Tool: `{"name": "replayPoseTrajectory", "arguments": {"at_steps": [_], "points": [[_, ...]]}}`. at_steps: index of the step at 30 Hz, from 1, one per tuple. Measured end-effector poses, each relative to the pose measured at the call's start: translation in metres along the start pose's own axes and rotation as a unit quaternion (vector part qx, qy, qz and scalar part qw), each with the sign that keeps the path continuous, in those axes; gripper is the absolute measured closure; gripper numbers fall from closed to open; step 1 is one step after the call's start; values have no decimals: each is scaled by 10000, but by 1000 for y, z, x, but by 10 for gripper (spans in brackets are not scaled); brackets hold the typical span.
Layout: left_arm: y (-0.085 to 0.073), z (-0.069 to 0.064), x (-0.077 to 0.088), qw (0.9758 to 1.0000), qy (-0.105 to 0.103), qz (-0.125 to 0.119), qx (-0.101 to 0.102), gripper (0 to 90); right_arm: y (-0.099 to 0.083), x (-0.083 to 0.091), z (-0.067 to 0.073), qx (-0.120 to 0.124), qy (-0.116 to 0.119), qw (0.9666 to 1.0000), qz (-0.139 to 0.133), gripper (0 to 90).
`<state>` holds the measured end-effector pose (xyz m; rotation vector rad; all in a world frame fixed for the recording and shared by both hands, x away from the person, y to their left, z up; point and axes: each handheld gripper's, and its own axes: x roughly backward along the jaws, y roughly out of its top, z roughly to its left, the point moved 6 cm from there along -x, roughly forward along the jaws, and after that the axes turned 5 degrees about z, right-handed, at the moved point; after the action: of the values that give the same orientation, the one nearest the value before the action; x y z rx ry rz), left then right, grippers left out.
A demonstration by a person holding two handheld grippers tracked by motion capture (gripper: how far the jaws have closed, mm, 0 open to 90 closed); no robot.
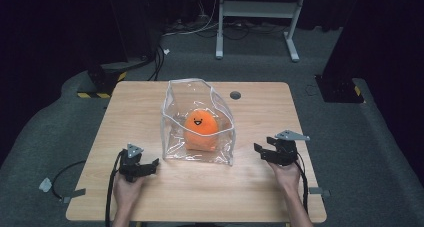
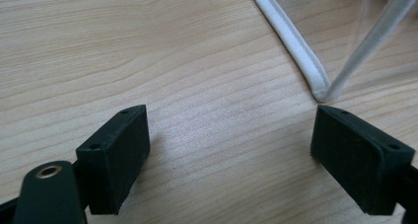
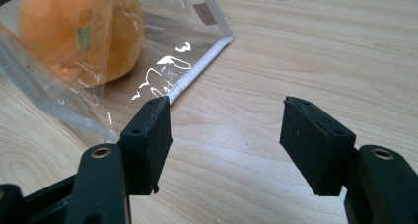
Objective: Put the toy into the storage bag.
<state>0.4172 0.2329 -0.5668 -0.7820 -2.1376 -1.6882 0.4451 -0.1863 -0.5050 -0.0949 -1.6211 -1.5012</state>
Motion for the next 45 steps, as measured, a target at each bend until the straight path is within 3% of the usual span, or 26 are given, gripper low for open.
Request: {"name": "replayPoseTrajectory", "arguments": {"at_steps": [35, 45], "points": [[0, 0, 0, 10000, -1, -1, 2, 151, -18, -26, -3, -15, -142, 9992, 361, 361], [0, 0, 0, 10000, -1, -4, 4, 151, -20, -32, -2, 144, -260, 9985, 465, 357]]}}
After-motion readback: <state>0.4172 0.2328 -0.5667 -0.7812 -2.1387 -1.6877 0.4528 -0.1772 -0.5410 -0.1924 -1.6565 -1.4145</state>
